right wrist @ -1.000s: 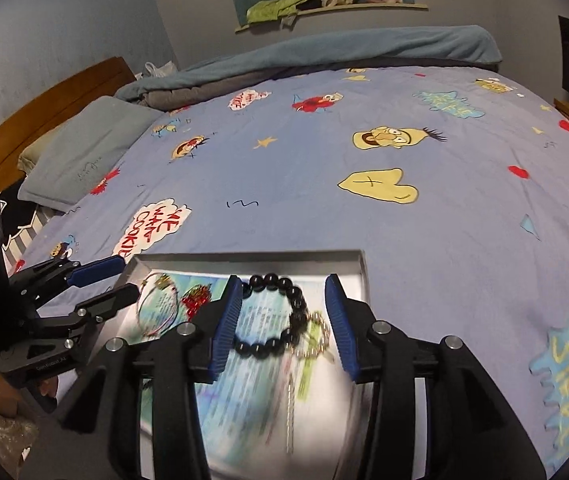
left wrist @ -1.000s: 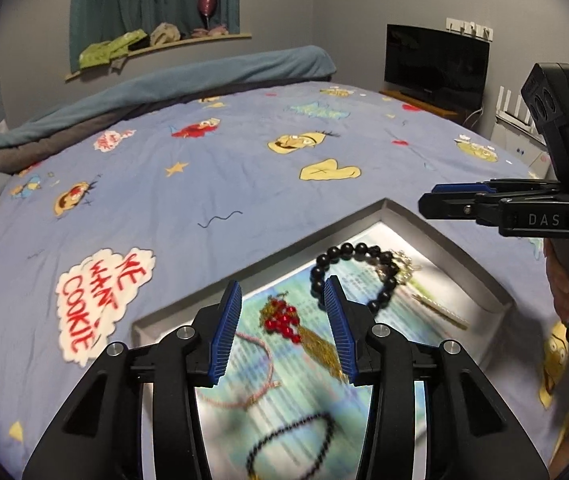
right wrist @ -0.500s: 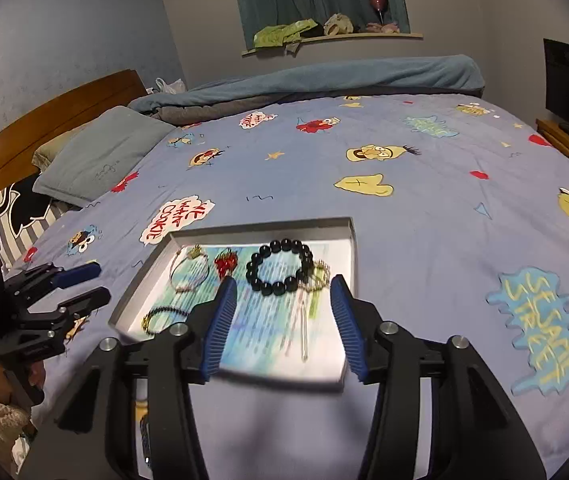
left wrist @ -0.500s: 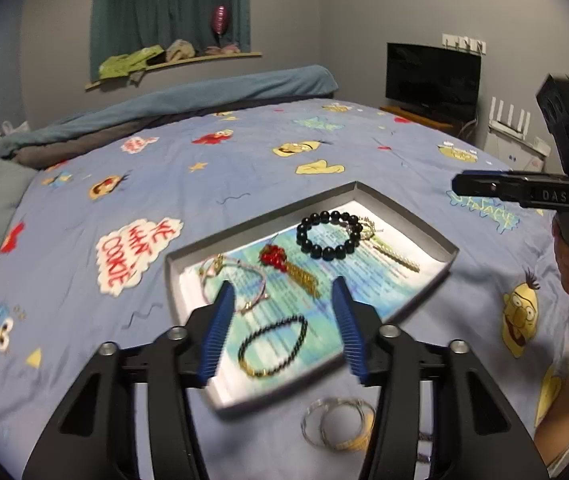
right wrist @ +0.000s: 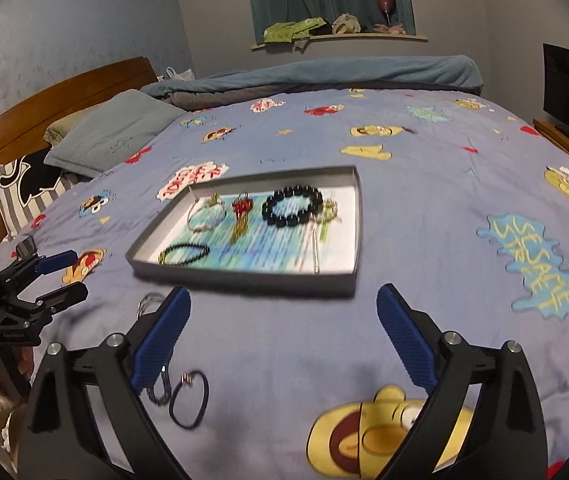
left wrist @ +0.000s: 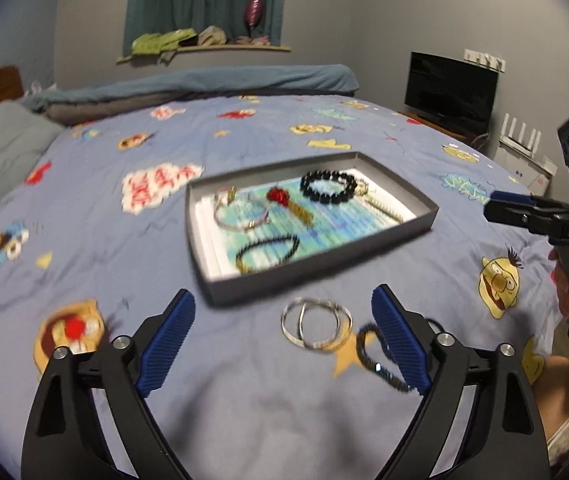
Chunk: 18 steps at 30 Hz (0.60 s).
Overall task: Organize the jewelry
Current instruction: 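Move both open tools out of the tray toward jewelry on the bedspread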
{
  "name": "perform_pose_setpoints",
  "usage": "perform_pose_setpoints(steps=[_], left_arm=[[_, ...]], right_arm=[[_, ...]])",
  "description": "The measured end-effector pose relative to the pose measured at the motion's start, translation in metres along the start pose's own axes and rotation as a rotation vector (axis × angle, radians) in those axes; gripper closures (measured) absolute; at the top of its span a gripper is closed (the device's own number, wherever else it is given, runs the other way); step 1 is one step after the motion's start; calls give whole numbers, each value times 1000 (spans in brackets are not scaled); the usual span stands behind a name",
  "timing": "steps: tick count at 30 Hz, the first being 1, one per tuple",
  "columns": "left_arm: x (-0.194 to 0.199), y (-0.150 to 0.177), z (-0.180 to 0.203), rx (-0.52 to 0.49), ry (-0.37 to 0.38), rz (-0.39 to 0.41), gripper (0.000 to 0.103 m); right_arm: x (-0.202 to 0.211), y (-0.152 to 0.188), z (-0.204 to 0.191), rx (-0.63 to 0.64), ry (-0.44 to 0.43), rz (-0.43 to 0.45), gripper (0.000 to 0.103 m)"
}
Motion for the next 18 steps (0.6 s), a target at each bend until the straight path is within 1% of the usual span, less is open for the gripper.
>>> perform_pose_setpoints(steps=[2,4,9,14,18], left_arm=[[-1,9,2,12,-20,-8,11],[-2,15,5,14,-35,-12,10],[-10,27,11,23,-38,-34,9],[-22,33,20,1,-10,-48,9],[-28,36,27,-23,12,-41,12]], right_arm=[[1,9,0,6,8,-2,5],[0,18,0,13,19,-3,5],[-6,43,-5,23,26,-31,5],[-9,57,-14,47,6,-44,5],[-13,68,-23,83,-15,-51,5]])
Point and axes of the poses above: each gripper's, at about its wrist camera, not at the fingertips, and x roughly against the way its jaws point, z to its right, y to its underside, the point moved 4 cm from there along -x, roughly the way its jaws point, and after that the axes turned 8 degrees about -x, right-handed, at the moved point
